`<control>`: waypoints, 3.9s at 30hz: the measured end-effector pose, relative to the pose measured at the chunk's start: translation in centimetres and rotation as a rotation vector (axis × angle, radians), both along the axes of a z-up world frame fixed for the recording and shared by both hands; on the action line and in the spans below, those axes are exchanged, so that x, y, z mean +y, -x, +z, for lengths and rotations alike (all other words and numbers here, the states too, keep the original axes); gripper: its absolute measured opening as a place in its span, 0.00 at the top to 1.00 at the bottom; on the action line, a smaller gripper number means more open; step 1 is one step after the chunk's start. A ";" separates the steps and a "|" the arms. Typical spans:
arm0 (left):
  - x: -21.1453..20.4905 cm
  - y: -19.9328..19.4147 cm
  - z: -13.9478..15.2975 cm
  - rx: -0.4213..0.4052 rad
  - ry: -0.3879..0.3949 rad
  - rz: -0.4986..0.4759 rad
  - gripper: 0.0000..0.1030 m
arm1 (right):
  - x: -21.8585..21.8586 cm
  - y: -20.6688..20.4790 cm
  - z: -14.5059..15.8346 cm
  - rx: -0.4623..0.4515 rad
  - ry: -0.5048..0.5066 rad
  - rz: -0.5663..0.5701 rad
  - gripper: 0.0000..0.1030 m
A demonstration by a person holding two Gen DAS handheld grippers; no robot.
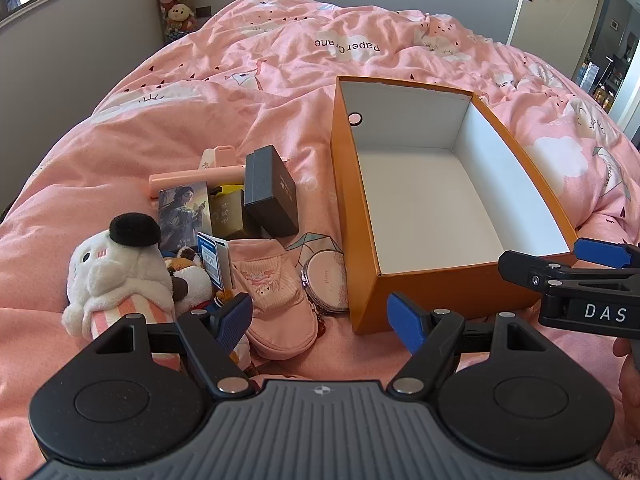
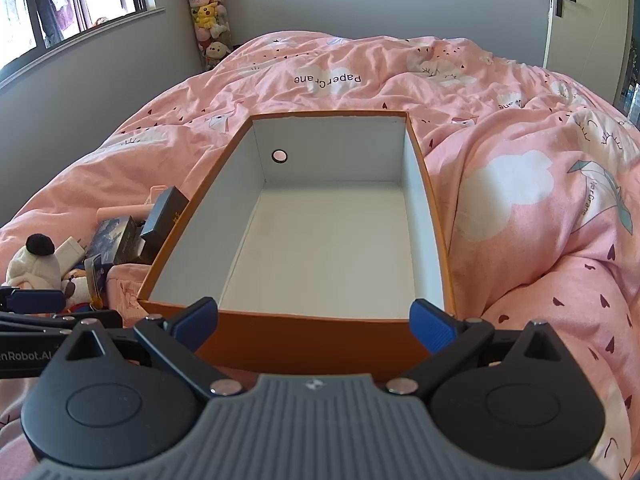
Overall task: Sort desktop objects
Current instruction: 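Reach both tools toward the plush toys beside the box, then grasp the white cup plush with the left tool while the right tool grasps the red-panda plush, then carry both plushes into the box and open both tools to release them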
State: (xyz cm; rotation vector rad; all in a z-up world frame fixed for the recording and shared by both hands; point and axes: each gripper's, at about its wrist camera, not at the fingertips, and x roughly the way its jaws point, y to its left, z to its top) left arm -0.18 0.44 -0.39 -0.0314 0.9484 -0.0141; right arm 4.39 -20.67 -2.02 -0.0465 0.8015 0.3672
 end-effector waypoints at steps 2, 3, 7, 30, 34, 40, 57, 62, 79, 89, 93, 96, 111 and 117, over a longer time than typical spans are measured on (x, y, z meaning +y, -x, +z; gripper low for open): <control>0.0 0.0 0.0 -0.002 0.001 0.001 0.14 | 0.0 0.0 0.0 0.000 0.001 0.002 0.01; 0.0 0.0 0.0 -0.003 0.002 0.001 0.14 | 0.0 0.0 0.0 -0.001 0.001 0.003 0.01; 0.2 0.1 0.1 -0.004 0.007 0.001 0.14 | 0.0 0.0 0.0 -0.002 0.001 0.002 0.01; 7.5 -1.1 2.3 -0.019 0.074 0.119 0.39 | 6.2 -3.2 3.2 -0.019 -0.044 0.313 0.33; 9.6 -1.1 2.8 -0.015 0.087 0.158 0.44 | 9.2 -3.7 3.2 0.014 -0.066 0.409 0.44; 11.3 -0.8 4.0 -0.035 0.099 0.191 0.46 | 13.4 -4.5 2.4 0.074 -0.080 0.529 0.49; 14.1 -1.9 0.4 0.177 0.116 0.306 0.23 | 18.2 -5.3 -1.5 0.250 -0.037 0.666 0.51; 14.3 -2.3 -0.7 0.217 0.118 0.308 0.17 | 18.2 -5.0 -1.9 0.240 -0.006 0.666 0.52; 13.9 -0.2 3.1 0.096 0.027 0.284 0.31 | 20.8 -2.3 -3.0 0.263 -0.021 0.824 0.53; 15.4 0.7 1.5 0.145 0.100 0.284 0.28 | 23.6 -2.0 -5.4 0.225 0.127 0.816 0.37; 16.4 1.0 1.4 0.139 0.153 0.306 0.29 | 24.0 -2.1 -6.2 0.224 0.130 0.814 0.37; 16.3 1.1 1.7 0.116 0.152 0.348 0.31 | 23.5 -2.1 -5.8 0.218 0.119 0.819 0.48; 14.1 0.8 6.4 -0.057 0.129 0.297 0.34 | 17.1 -3.5 1.8 0.178 -0.108 0.753 0.57; 11.5 -1.7 8.1 -0.139 0.136 0.219 0.34 | 13.4 -5.5 5.0 0.085 -0.162 0.641 0.57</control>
